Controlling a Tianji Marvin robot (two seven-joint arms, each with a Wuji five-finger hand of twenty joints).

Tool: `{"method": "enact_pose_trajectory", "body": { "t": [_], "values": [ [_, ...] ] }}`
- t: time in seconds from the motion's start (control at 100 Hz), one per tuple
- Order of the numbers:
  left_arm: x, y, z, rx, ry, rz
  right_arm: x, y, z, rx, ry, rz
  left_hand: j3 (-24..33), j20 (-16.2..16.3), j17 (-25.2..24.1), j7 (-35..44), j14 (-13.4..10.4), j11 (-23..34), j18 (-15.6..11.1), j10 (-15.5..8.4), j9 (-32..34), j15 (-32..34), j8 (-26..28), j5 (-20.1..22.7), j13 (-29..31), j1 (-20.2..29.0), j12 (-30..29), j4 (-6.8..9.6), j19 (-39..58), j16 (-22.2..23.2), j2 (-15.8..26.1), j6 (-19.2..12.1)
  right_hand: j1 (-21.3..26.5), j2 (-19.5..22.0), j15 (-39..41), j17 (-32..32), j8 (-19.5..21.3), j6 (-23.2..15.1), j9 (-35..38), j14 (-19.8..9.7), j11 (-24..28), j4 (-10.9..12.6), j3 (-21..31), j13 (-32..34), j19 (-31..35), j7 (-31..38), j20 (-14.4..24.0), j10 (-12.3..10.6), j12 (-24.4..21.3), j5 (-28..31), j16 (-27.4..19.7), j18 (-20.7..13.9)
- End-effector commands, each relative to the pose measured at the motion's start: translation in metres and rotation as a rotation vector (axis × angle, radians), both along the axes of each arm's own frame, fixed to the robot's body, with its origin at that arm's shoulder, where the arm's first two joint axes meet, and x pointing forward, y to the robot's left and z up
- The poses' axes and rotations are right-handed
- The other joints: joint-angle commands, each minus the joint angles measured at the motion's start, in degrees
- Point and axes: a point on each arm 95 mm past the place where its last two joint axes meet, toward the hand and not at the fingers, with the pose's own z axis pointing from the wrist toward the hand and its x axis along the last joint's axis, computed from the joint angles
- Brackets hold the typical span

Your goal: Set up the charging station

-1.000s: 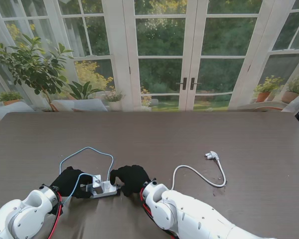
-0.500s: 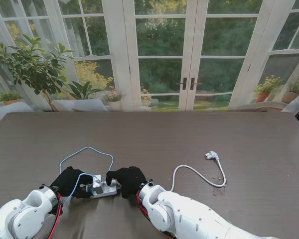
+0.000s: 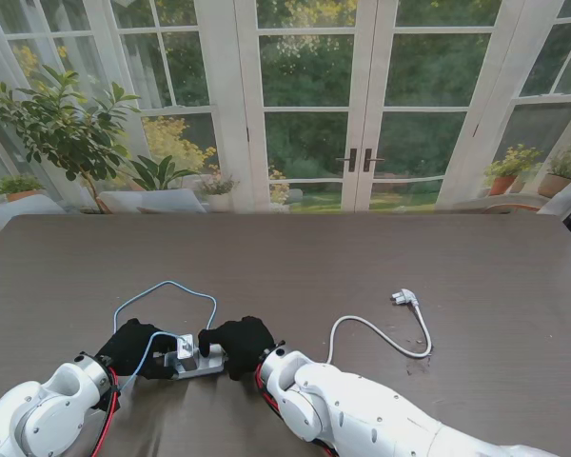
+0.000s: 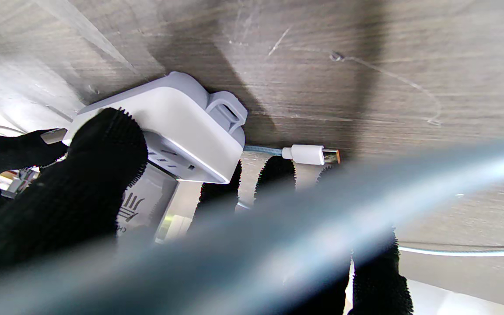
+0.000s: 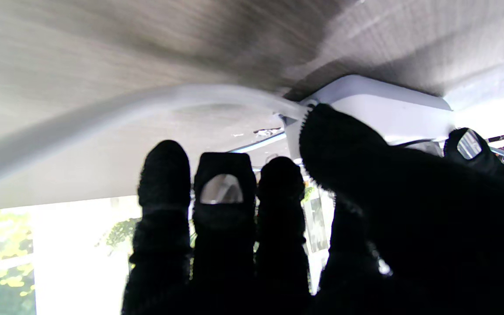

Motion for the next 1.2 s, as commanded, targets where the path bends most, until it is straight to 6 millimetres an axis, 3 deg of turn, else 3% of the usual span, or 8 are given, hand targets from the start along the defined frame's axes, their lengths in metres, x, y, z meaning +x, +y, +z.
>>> {"method": "enact_pose_trajectory", "body": {
  "t": [0.0,0.7,0.94,1.19],
  "values": [
    [-0.01,0.0,-0.015,0.009,0.061,-0.004,-0.006,-0.005,-0.014,-0.055,0.027,0.006,1.55,0.4,-0.05,5.12,-0.69,0.31,1.68,0.36,1.35,1.64,0.74,3.99,3.22,3.31,0.56,-0.3,2.01,-0.49,5.17,-3.78,-1.15,-1.5,1.45,0.4,0.15,2.03,0.68,-0.5,1.19,1.29,7.06,2.38,2.89,-32.96,0.57,-0.88,1.03,3.75,-43.17,-0.23],
    [-0.01,0.0,-0.015,0.011,0.057,-0.005,-0.011,-0.015,-0.026,-0.127,0.049,-0.015,1.45,0.45,-0.09,5.07,-0.69,0.31,1.69,0.34,1.37,1.73,0.8,4.08,3.24,3.16,0.59,-0.28,2.05,-0.47,5.25,-3.92,-4.49,-0.62,-0.43,1.05,0.59,3.93,1.43,-0.94,0.36,0.88,7.06,3.27,3.37,-31.89,0.34,-0.91,2.16,6.98,-41.72,-0.48],
    [-0.01,0.001,-0.014,0.012,0.055,-0.005,-0.014,-0.017,-0.029,-0.154,0.033,-0.012,1.5,0.45,-0.1,5.01,-0.61,0.28,1.67,0.32,1.31,1.72,0.77,4.02,3.19,3.07,0.57,-0.26,2.05,-0.48,5.35,-3.86,-5.3,-0.51,-1.21,1.23,1.33,5.55,2.22,-1.01,-0.49,0.91,7.05,3.39,3.34,-29.87,0.2,-0.77,1.72,11.62,-41.16,-0.62],
    [-0.01,0.001,-0.015,0.011,0.055,-0.004,-0.014,-0.015,-0.032,-0.19,0.035,-0.004,1.4,0.48,-0.08,4.92,-0.65,0.25,1.69,0.41,1.31,1.68,0.78,4.04,3.17,2.9,0.57,-0.19,2.09,-0.5,5.62,-3.71,-7.3,0.83,-1.85,1.19,1.23,6.2,1.95,-1.21,-1.25,0.6,7.06,3.15,3.26,-30.22,0.07,-0.81,2.15,11.08,-40.97,-0.81]
  ]
}}
